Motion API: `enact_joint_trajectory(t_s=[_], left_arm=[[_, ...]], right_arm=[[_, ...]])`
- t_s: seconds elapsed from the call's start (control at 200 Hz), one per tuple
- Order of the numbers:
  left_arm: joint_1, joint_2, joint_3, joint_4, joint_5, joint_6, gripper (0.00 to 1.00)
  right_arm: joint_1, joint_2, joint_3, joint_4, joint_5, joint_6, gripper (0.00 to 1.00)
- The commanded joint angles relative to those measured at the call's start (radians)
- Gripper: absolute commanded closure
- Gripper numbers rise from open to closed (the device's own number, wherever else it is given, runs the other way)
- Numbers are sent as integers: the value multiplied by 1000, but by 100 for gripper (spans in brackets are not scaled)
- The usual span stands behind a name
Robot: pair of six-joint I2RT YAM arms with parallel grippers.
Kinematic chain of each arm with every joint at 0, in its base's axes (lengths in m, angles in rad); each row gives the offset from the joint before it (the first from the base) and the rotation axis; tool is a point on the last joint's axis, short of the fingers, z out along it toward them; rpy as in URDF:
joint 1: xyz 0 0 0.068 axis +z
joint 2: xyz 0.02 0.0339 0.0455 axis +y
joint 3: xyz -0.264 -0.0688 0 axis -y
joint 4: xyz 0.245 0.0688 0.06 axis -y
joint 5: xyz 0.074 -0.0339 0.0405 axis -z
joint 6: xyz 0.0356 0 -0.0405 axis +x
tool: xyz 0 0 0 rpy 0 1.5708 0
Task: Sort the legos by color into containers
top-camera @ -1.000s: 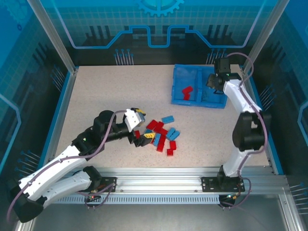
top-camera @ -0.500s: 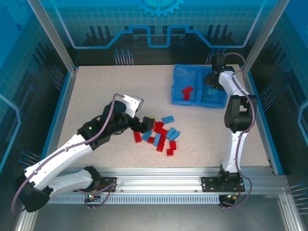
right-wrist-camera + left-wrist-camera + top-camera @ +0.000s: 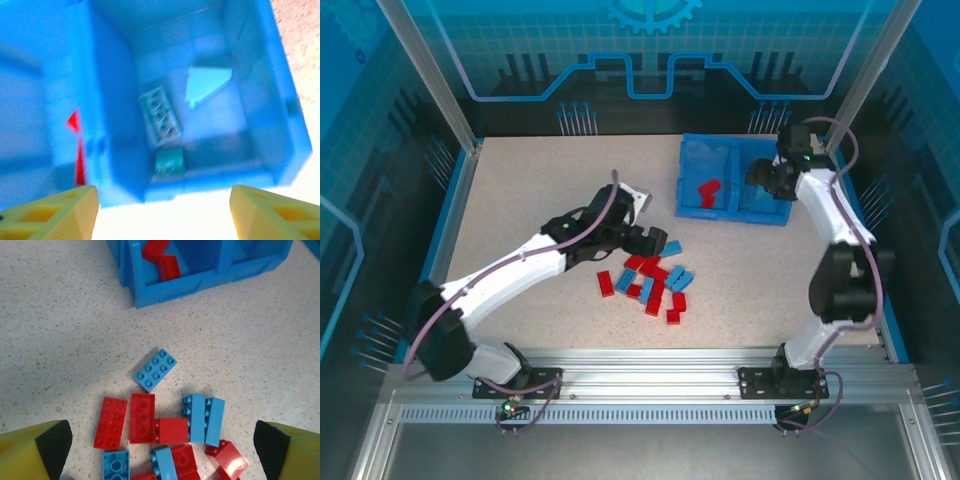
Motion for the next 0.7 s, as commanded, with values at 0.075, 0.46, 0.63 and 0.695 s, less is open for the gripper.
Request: enact_joint_trajectory(t_s=[0.075,0.46,0.63,0.695], left_arm=[[5,231,179,-62,27,136,5],[16,561,377,-118,64,270,12],[22,636,426,-145,116,290,18],[21,656,434,-158,138,296,20]], right_arm=[[84,-311,-212,-53,-216,-30,19],[202,-602,-333,-258,-244,6,4],[203,-611,-322,-274,-233,4,4],[202,-611,-321,-273,-235,6,4]])
